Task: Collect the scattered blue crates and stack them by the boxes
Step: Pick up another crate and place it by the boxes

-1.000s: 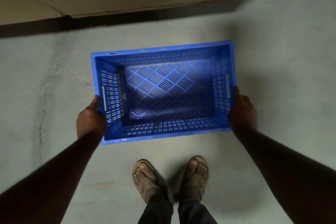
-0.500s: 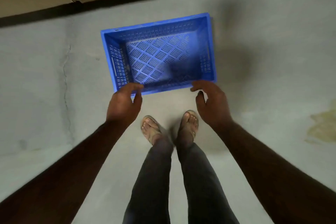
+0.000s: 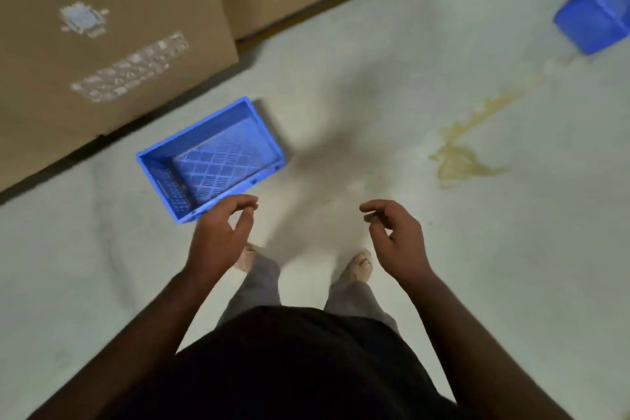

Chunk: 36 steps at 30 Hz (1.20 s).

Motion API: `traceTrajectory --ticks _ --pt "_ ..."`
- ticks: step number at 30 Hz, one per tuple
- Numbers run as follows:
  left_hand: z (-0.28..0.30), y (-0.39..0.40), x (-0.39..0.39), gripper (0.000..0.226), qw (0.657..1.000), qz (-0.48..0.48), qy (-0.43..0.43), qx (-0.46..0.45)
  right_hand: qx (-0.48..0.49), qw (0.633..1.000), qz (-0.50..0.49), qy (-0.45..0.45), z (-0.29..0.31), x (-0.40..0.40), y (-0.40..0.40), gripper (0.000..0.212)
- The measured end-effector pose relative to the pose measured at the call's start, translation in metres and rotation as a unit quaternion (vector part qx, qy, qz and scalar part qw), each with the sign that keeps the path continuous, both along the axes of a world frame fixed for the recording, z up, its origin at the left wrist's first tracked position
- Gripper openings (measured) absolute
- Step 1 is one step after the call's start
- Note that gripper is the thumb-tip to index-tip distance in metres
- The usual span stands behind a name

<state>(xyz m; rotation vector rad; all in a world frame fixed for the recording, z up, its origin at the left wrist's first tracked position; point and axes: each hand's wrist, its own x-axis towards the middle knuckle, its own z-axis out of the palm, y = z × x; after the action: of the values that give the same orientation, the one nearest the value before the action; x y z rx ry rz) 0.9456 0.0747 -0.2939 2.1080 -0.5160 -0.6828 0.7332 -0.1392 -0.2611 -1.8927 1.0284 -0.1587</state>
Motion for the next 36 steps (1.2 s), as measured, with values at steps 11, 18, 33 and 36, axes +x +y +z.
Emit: traceTrajectory --ticks 11,18,33,36 --pt "0.049 -0.264 -0.181 0.019 0.977 -0.196 -0.022 -0.079 -0.041 0.982 -0.179 -0.049 0.072 -0.262 -0.157 0.029" --pt "0.083 -0.419 -0.303 0.02 0.947 -0.301 0.0 -0.112 -0.048 0.953 -0.288 -0.079 0.108 -0.373 -0.245 0.025" --pt "0.084 -0.793 -0.45 0.024 0.941 -0.312 0.032 -0.126 -0.071 0.915 -0.389 -0.081 0.119 -0.502 -0.593 0.017" --pt "0.088 -0.868 -0.481 0.022 0.938 -0.33 0.032 -0.104 -0.05 0.911 -0.404 -0.071 0.115 -0.534 -0.657 0.019"
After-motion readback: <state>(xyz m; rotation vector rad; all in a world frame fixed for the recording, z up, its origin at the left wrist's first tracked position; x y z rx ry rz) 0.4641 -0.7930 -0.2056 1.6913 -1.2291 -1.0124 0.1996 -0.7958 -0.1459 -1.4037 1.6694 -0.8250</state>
